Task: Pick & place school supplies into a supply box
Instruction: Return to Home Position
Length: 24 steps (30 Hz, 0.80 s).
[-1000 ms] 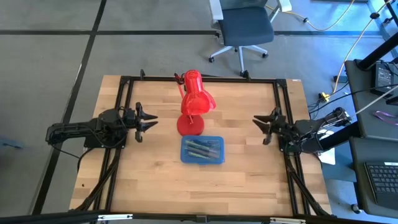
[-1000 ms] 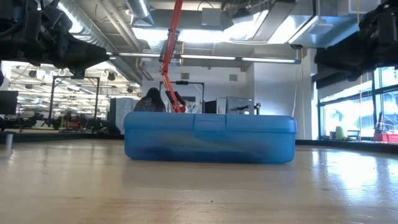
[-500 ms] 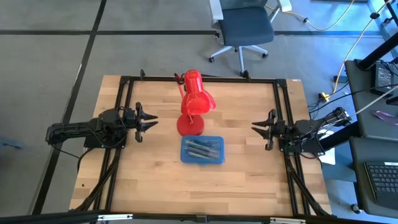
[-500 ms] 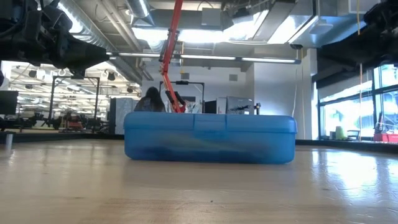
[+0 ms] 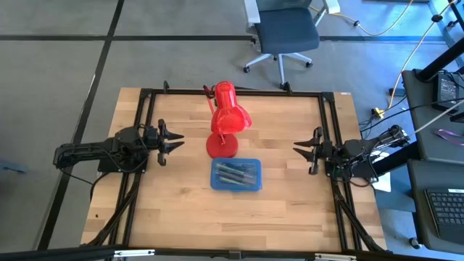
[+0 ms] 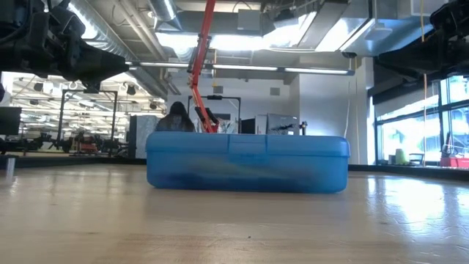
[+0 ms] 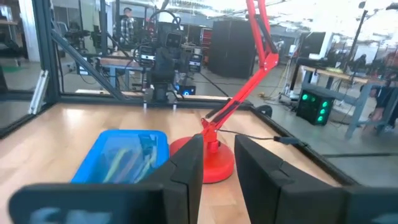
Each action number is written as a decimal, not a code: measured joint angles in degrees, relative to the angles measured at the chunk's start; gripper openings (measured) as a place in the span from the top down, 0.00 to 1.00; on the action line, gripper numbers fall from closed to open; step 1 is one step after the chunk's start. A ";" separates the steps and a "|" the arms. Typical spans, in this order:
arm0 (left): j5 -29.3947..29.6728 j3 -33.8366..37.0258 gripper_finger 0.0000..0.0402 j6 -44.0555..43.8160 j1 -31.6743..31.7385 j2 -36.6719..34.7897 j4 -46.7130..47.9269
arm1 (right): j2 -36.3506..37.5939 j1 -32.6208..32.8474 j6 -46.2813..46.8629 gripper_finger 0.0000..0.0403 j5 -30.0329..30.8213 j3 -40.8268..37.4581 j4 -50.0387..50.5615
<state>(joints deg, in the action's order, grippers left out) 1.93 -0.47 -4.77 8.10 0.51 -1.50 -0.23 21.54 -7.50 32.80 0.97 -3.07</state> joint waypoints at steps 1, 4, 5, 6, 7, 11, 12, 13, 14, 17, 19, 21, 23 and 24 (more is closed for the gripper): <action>0.00 0.00 0.73 0.02 0.00 0.00 0.00 | 0.00 0.00 0.92 0.76 0.04 0.00 -0.02; 0.00 0.00 0.72 0.02 0.00 0.00 0.00 | 0.00 0.00 1.16 0.76 0.04 0.00 -0.01; 0.00 0.00 0.72 0.01 0.00 0.00 0.00 | 0.00 0.00 1.12 0.76 0.04 0.00 -0.01; 0.00 0.00 0.72 0.02 0.00 0.00 0.00 | 0.00 0.00 1.18 0.76 0.04 0.00 -0.02; 0.00 0.00 0.73 0.02 0.00 0.00 0.00 | 0.00 0.00 1.20 0.76 0.04 0.00 0.00; 0.00 0.00 0.73 0.02 0.00 0.00 0.00 | 0.00 0.00 1.15 0.76 0.04 0.00 0.00; 0.00 0.00 0.73 0.02 0.00 0.00 0.00 | 0.00 0.00 1.19 0.76 0.04 0.00 0.00; 0.00 0.00 0.73 0.02 0.00 0.00 0.00 | 0.00 0.00 1.19 0.76 0.04 0.00 0.00; 0.00 0.00 0.73 0.02 0.00 0.00 0.00 | 0.00 0.00 1.16 0.76 0.04 0.00 0.00; 0.00 0.00 0.72 0.00 0.00 0.00 0.00 | 0.00 0.00 1.18 0.76 0.04 0.00 0.00; 0.00 0.00 0.72 0.02 0.00 0.00 0.00 | 0.00 0.00 1.17 0.76 0.04 0.00 0.00; 0.00 0.00 0.73 0.00 0.00 0.00 0.00 | 0.00 0.00 1.12 0.76 0.04 0.00 0.00; -0.01 0.00 0.73 0.01 0.00 0.00 0.00 | 0.00 0.00 1.19 0.76 0.04 0.00 0.00; 0.00 0.00 0.73 0.01 0.00 0.00 0.00 | 0.00 0.00 1.19 0.76 0.04 0.02 0.00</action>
<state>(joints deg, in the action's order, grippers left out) 1.93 -0.47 -4.77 8.10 0.51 -1.50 -0.23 21.54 -6.31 32.84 0.99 -3.07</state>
